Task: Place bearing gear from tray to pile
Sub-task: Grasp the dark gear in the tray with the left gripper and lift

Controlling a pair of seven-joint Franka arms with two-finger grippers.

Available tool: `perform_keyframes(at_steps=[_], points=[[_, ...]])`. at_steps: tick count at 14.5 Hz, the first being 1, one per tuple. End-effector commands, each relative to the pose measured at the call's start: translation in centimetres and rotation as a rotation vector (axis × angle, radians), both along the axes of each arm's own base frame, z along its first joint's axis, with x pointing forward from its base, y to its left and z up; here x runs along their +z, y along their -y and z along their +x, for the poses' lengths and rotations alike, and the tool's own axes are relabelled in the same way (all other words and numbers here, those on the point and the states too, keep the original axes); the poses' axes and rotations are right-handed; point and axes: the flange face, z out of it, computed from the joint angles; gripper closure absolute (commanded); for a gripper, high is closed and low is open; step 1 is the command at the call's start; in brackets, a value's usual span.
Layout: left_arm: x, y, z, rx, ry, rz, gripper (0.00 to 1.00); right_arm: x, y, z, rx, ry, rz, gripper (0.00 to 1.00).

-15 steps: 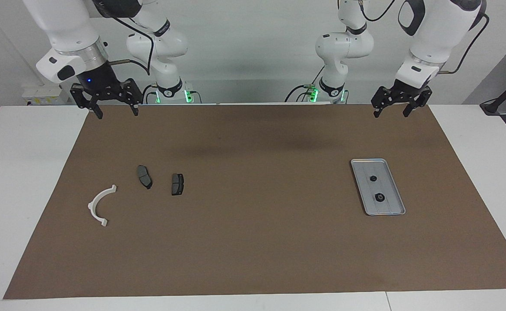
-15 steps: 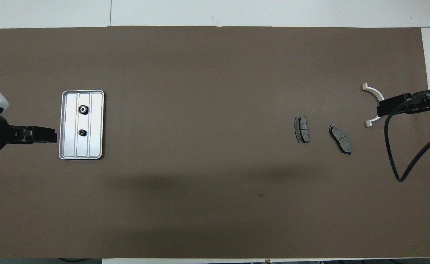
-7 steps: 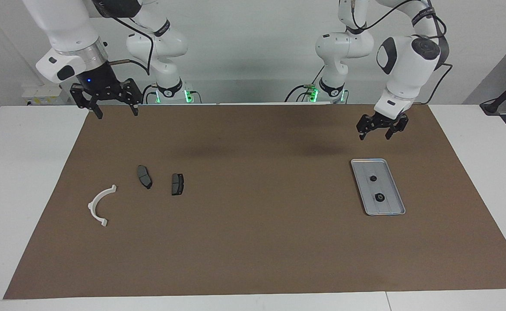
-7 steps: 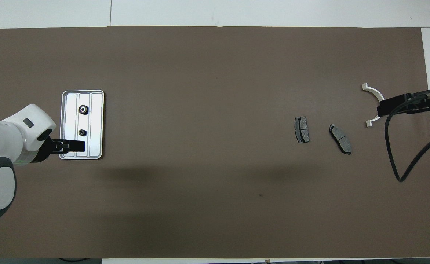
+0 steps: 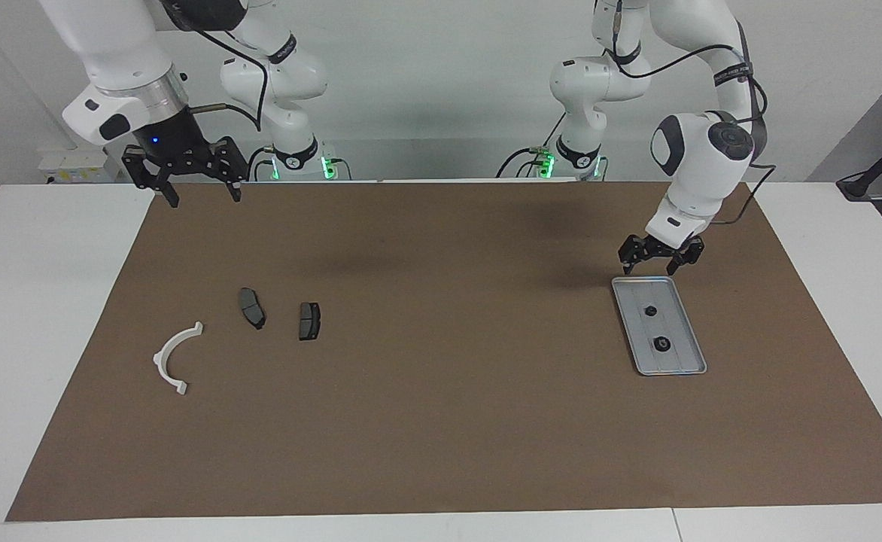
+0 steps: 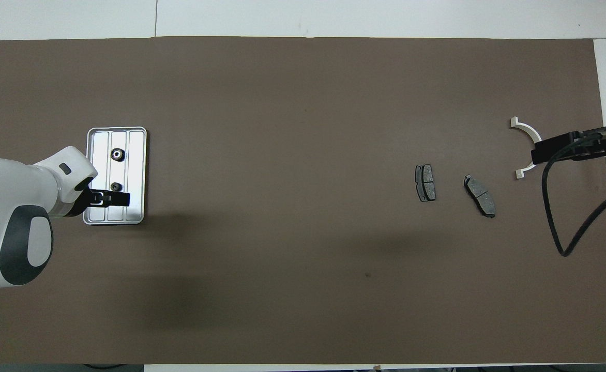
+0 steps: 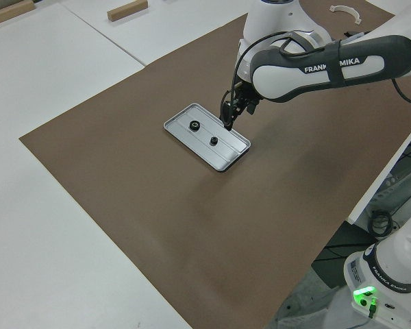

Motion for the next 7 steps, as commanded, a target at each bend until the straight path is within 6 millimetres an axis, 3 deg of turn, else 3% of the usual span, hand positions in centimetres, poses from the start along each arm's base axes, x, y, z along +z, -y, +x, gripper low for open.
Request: perform_keyframes(at_steps=[1, 7], points=[[-1.4, -1.0, 0.1, -0.02, 0.019, 0.002, 0.0, 0.0, 0.2, -0.5, 0.011, 0.013, 0.011, 0.0], [-5.3, -1.0, 1.7, -0.017, 0.042, -0.001, 0.0, 0.0, 0.2, -0.5, 0.017, 0.013, 0.011, 0.0]])
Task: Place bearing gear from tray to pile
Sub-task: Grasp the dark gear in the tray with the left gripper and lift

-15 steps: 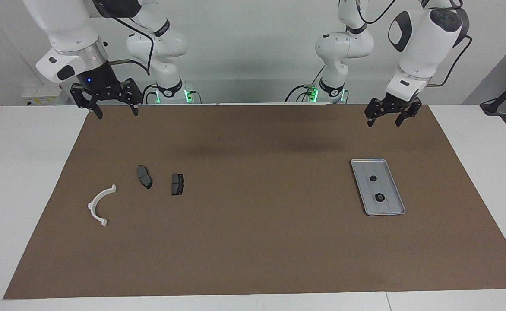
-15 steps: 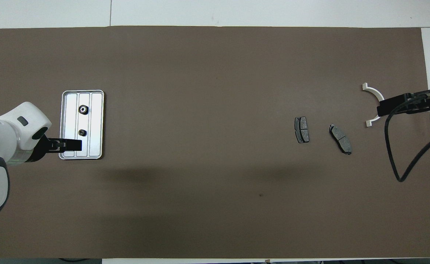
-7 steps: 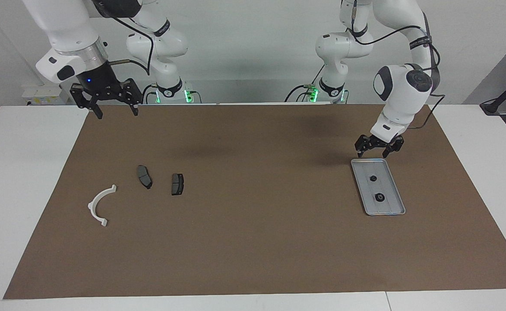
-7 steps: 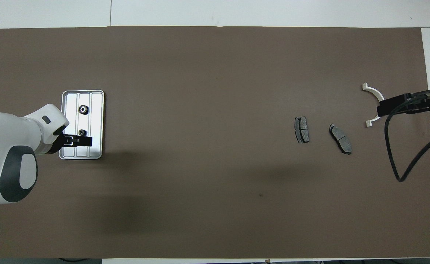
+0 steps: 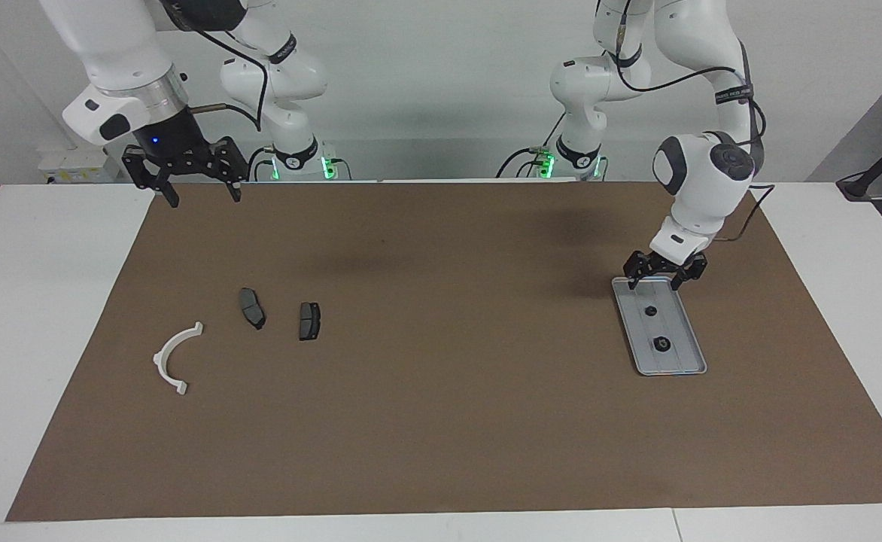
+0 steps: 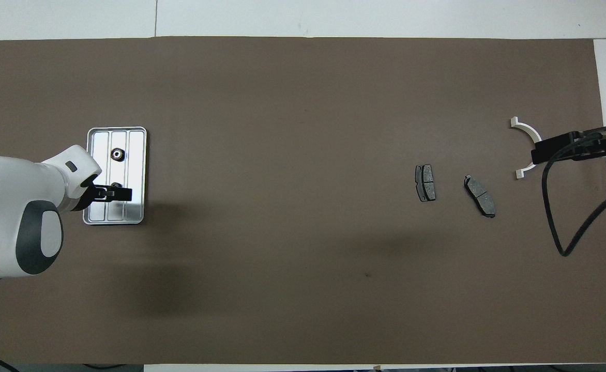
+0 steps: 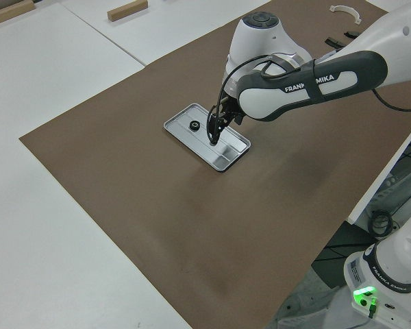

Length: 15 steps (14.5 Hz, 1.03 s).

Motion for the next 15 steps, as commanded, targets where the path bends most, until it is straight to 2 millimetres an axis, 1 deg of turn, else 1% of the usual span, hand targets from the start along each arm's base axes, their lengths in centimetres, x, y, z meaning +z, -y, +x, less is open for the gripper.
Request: perform_keyframes(at_steps=[1, 2, 3, 5, 9, 12, 15], points=[[-1.9, -0.3, 0.5, -0.01, 0.022, 0.001, 0.0, 0.0, 0.3, -0.5, 0.015, 0.013, 0.011, 0.0], [-2.6, -0.3, 0.6, -0.013, 0.021, 0.002, 0.0, 0.0, 0.5, -0.5, 0.009, 0.015, 0.013, 0.0], [-2.7, -0.4, 0.6, -0.014, 0.019, 0.004, 0.0, 0.0, 0.6, -0.5, 0.008, 0.015, 0.013, 0.0], [-3.3, -0.6, 0.6, -0.023, 0.01, 0.007, 0.02, 0.1, 0.3, -0.5, 0.014, 0.016, 0.013, 0.0], [-3.4, -0.8, 0.8, -0.025, 0.019, 0.007, 0.03, 0.1, 0.4, -0.5, 0.014, 0.017, 0.014, 0.0], [-3.4, -1.0, 1.4, -0.031, 0.024, 0.008, 0.04, 0.1, 0.4, -0.4, 0.008, 0.019, 0.014, 0.0], [-4.1, -1.0, 1.7, -0.031, 0.03, 0.007, 0.04, 0.2, 0.4, -0.4, 0.003, 0.022, 0.016, 0.0]])
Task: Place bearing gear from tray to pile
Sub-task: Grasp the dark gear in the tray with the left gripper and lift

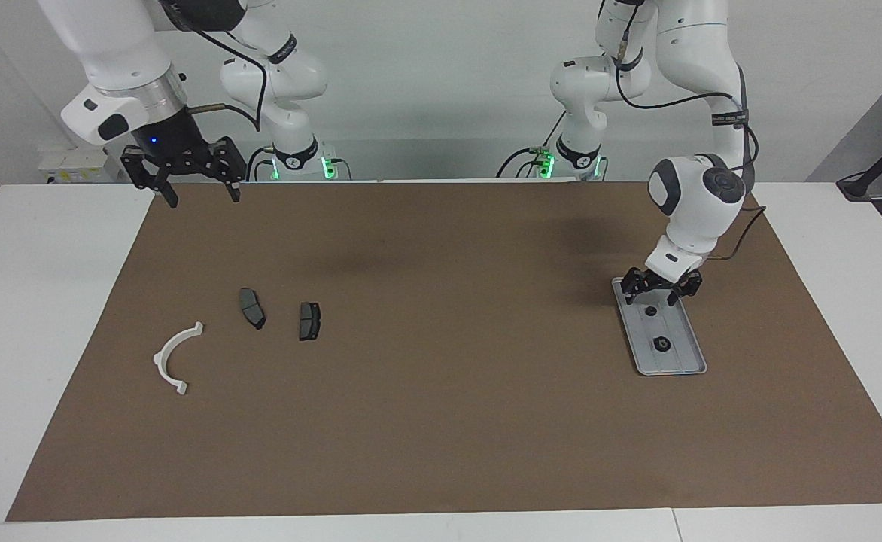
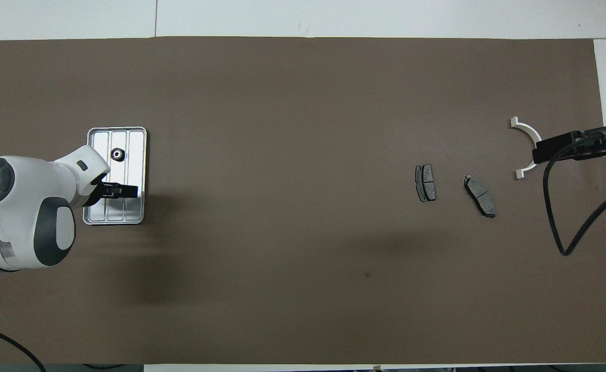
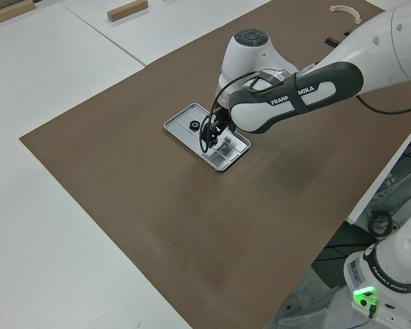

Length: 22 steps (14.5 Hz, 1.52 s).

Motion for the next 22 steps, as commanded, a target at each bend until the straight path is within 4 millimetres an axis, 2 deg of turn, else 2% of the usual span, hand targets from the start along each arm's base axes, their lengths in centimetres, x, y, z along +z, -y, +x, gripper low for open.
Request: perform_keyframes(at_steps=[1, 4, 5, 6, 7, 11, 12, 16, 18, 20, 21, 22], points=[[-1.1, -0.6, 0.7, -0.013, 0.015, 0.007, 0.04, 0.1, 0.3, -0.4, 0.006, 0.019, 0.016, 0.0], [-1.0, -0.6, 0.9, -0.014, 0.02, 0.007, 0.05, 0.1, 0.4, -0.4, 0.009, 0.019, 0.016, 0.0], [-1.0, -1.2, 0.9, -0.007, 0.02, 0.008, 0.07, 0.1, 0.4, -0.4, 0.012, 0.018, 0.016, 0.0], [-0.9, -1.4, 1.0, -0.007, 0.021, 0.008, 0.15, 0.1, 0.4, -0.4, 0.012, 0.019, 0.016, 0.0], [-0.9, -1.4, 1.0, -0.007, 0.021, 0.008, 0.27, 0.1, 0.4, -0.4, 0.012, 0.02, 0.016, 0.0], [-0.6, -1.4, 1.2, -0.005, 0.018, 0.008, 0.91, 0.1, 0.7, -0.4, 0.01, 0.018, 0.016, 0.0], [-0.5, -1.4, 1.3, -0.005, 0.015, 0.007, 1.0, 0.1, 0.7, -0.4, 0.01, 0.018, 0.016, 0.0], [1.0, -1.2, 2.3, -0.01, -0.006, 0.007, 1.0, 0.1, 0.6, -0.4, 0.009, 0.018, 0.016, 0.0], [4.9, -1.0, 3.8, -0.013, -0.053, 0.006, 1.0, 0.2, 0.7, -0.5, 0.007, 0.02, 0.016, 0.0], [9.8, -0.2, 5.4, 0.0, -0.095, 0.004, 1.0, 0.3, 0.6, -0.6, 0.007, 0.021, 0.016, 0.0], [11.6, 2.1, 5.9, 0.044, -0.098, 0.002, 1.0, 0.2, 0.6, -0.5, 0.007, 0.019, 0.016, 0.0], [12.2, 5.5, 5.8, 0.112, -0.096, 0.001, 1.0, 0.2, 0.6, -0.6, 0.006, 0.019, 0.016, 0.0]])
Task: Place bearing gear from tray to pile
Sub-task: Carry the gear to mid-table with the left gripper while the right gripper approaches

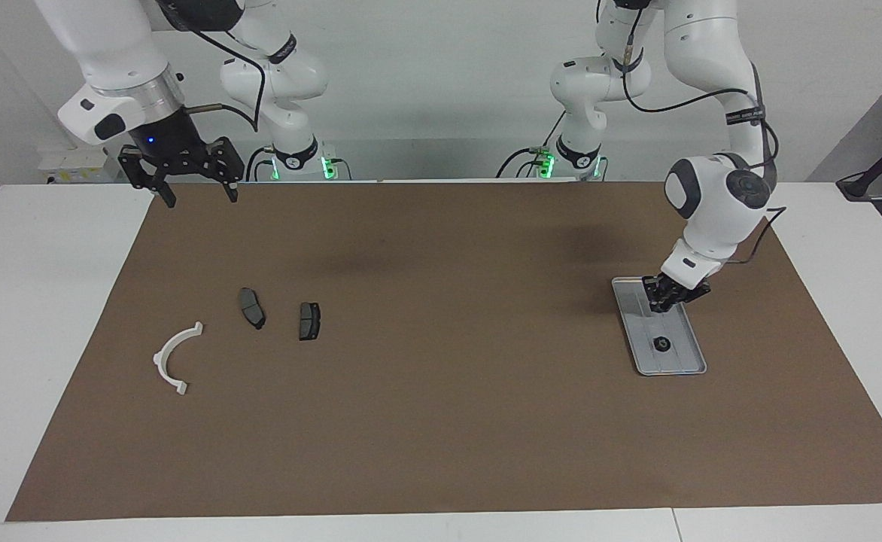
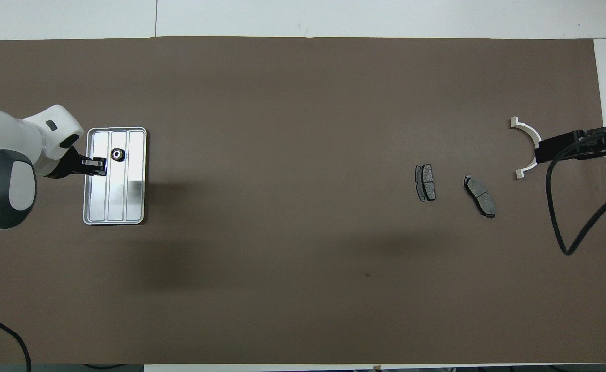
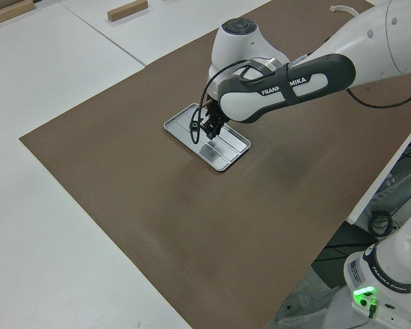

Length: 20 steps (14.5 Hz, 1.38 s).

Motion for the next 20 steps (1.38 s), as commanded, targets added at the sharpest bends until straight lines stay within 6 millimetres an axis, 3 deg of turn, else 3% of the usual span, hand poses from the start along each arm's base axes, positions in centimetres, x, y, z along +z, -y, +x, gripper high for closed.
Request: perform_keyframes(at_steps=[1, 3, 6, 9, 11, 16, 20], points=[[2.5, 8.3, 0.1, 0.125, -0.008, 0.019, 1.0, 0.1, 0.3, -0.5, 0.013, 0.017, 0.016, 0.0], [2.5, 14.2, -1.0, 0.218, 0.014, 0.055, 1.0, 0.1, 0.3, -0.5, 0.011, 0.017, 0.016, 0.0], [2.4, 23.7, -4.3, 0.31, 0.034, 0.04, 1.0, 0.1, 0.3, -0.5, 0.01, 0.017, 0.016, 0.0], [1.5, 30.1, -6.8, 0.364, 0.052, 0.006, 1.0, 0.1, 0.3, -0.6, 0.008, 0.016, 0.016, 0.0], [-0.6, 33.8, -8.2, 0.379, 0.048, -0.002, 1.0, 0.0, 0.4, -0.6, 0.003, 0.014, 0.016, 0.0], [-6.0, 39.5, -10.5, 0.413, 0.049, -0.013, 1.0, -0.2, 0.3, -0.6, 0.003, 0.011, 0.016, 0.0], [-8.3, 40.8, -11.2, 0.419, 0.043, -0.007, 1.0, -1.1, 0.0, -1.1, -0.069, -0.009, 0.018, 0.0]])
